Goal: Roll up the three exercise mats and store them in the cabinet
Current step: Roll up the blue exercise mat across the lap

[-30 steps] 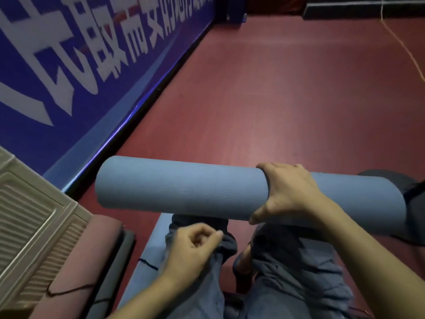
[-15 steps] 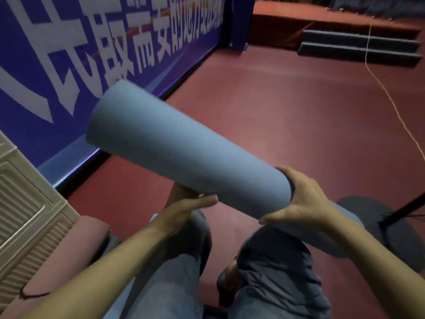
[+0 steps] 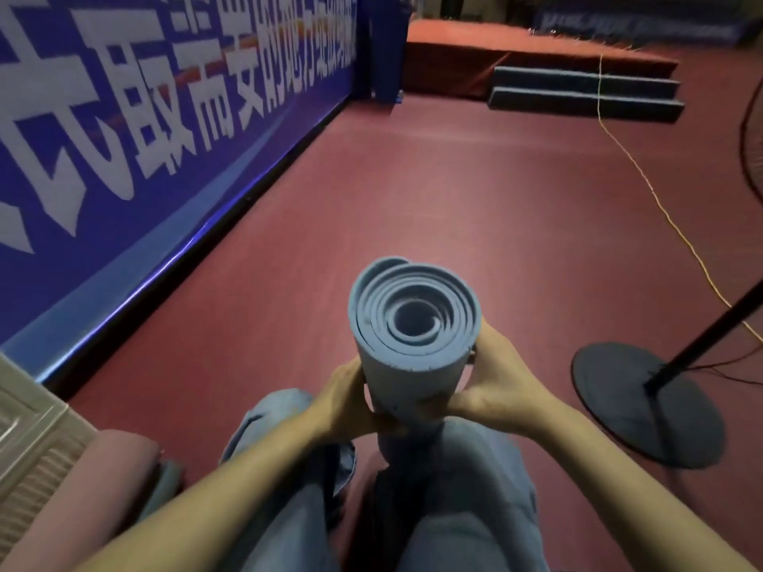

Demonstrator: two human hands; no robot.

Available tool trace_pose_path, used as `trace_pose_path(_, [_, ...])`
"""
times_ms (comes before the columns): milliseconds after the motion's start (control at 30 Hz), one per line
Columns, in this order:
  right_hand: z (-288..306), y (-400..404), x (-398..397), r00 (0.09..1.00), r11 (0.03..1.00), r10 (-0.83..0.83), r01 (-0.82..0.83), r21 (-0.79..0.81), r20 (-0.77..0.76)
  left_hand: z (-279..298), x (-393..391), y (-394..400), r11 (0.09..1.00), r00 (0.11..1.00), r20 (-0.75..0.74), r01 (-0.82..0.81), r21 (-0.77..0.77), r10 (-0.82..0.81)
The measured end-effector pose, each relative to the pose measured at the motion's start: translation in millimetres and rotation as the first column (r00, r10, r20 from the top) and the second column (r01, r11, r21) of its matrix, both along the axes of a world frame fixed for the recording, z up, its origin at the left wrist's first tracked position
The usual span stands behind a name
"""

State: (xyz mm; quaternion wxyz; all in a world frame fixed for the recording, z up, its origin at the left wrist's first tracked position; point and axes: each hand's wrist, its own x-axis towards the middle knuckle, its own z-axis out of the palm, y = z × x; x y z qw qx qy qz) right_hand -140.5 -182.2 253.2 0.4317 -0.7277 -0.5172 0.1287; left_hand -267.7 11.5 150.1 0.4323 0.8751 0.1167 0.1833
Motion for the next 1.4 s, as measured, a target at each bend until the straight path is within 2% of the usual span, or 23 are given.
trace_pose_path(67, [-14.2,-1.9,0.6,0.998,1.000,-0.023,0.022,-0.019,-0.052,-12.6,-2.3,-6.5,0.997,1.000,0.015,0.021,-0.079,-0.019])
trace_pose_path(167, [-26.7,0.8,3.9,0.995,0.996,-0.025,0.016,-0.091,-0.094,-26.6,0.7,-10.8,0.984,0.999,0.032,-0.033,-0.177,0.040])
trace_pose_path(300, [-38.7,12.7,7.3,0.999,0.993,0.002,-0.006,-0.121,-0.036,-44.2,3.8,-5.1,0.976,0.992,-0.041,-0.121,-0.179,0.115])
trace_pose_path(400, [-36.2,16.4,11.1,1.000,0.991,-0.010,0.008,-0.136,-0.015,-39.6,6.7,1.2,0.970,0.995,-0.015,-0.100,-0.222,0.099])
trace_pose_path(500, [-22.0,18.3,12.7,1.000,0.982,0.017,-0.012,-0.187,0.023,-26.9,4.7,0.5,0.984,0.998,0.000,-0.063,-0.165,0.064])
trace_pose_path(600, [-13.3,29.1,11.3,0.980,0.959,0.036,0.021,-0.282,0.196,-22.3,5.1,-2.8,0.980,0.999,-0.006,-0.040,-0.196,0.039])
trace_pose_path(700, [-12.8,46.4,7.0,0.943,0.875,0.091,0.078,-0.478,0.320,-18.9,8.1,-6.8,0.976,1.000,-0.013,-0.006,-0.219,0.003])
trace_pose_path(800, [-8.9,65.7,6.6,0.913,0.805,0.098,0.161,-0.571,0.396,-16.7,12.6,-6.5,0.984,0.997,-0.037,-0.067,-0.163,0.062])
trace_pose_path(900, [5.2,74.8,6.0,0.904,0.865,0.043,0.179,-0.468,0.426,-6.9,9.5,5.9,0.985,0.985,0.002,-0.170,-0.038,0.170])
trace_pose_path(1000, [17.3,82.9,9.2,0.887,0.897,0.038,0.172,-0.407,0.460,13.9,5.5,31.0,0.993,0.994,0.029,-0.105,0.057,0.104])
trace_pose_path(1100, [7.9,95.4,10.9,0.916,0.842,0.143,0.086,-0.533,0.374,22.0,-9.4,59.4,0.994,0.991,-0.136,0.009,0.111,0.007])
trace_pose_path(1167, [-5.1,103.0,10.3,0.942,0.821,0.144,0.058,-0.568,0.304,7.6,-29.8,76.2,0.994,0.972,-0.213,-0.091,0.066,0.103])
trace_pose_path(1233, [-10.1,111.5,8.7,0.958,0.844,0.093,0.069,-0.532,0.271,-20.0,-55.9,90.2,0.941,0.940,-0.164,-0.319,-0.114,0.299])
trace_pose_path(1300, [-5.4,123.4,4.0,0.945,0.874,0.074,0.091,-0.477,0.317,-53.4,-83.9,97.7,0.789,0.838,-0.139,-0.544,-0.285,0.528])
trace_pose_path(1333, [-3.7,129.0,0.7,0.935,0.894,0.051,0.113,-0.433,0.350,-74.6,-100.7,100.3,0.707,0.770,-0.176,-0.635,-0.313,0.613])
trace_pose_path(1400, [-3.9,137.7,-6.5,0.924,0.932,-0.038,0.170,-0.320,0.381,-120.8,-141.0,101.8,0.584,0.645,-0.315,-0.764,-0.274,0.696])
